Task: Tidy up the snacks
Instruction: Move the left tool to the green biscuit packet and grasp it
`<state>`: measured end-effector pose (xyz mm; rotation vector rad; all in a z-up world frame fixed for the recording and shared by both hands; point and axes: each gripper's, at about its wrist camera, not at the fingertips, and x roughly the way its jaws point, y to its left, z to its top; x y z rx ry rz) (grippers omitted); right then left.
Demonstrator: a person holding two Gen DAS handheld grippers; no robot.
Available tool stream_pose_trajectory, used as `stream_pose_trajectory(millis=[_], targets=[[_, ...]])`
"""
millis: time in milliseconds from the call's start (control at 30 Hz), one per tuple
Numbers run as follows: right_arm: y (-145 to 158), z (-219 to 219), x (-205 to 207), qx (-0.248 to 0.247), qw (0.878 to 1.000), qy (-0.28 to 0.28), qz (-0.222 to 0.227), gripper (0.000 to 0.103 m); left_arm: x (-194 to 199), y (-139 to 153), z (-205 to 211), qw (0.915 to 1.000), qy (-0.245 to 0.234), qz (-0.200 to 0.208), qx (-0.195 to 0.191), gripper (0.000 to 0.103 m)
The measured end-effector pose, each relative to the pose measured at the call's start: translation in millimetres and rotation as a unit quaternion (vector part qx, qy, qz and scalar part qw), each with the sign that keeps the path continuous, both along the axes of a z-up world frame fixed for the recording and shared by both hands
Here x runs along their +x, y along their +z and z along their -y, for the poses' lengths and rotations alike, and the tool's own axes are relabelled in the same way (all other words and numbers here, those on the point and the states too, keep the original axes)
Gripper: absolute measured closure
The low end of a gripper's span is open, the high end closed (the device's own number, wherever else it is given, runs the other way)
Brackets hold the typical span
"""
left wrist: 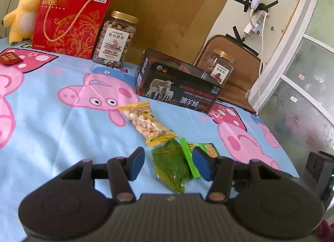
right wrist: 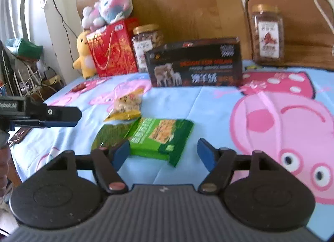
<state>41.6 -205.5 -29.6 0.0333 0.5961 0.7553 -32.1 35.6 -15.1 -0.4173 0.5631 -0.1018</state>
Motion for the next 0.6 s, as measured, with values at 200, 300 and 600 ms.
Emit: stream_pose_trajectory(millis=[200,300,600], targets=[[-3,-12,-4,-0.022,1.0,0.01,0.015,0.022,5,0,-2,0.9999,-0.013,0.0,-0.01,0.051],[-3,-16,-4,-0.032,0.999,0.01,0.02,0.021,10,3,1,0.9996,-0.024,0.002,-0.013,0.051],[-2,-12,-8,-0.041,0.999,0.006,0.027,0.021,57,1,37,0.9931,-0.11,-0.033,-0.023,0.051]])
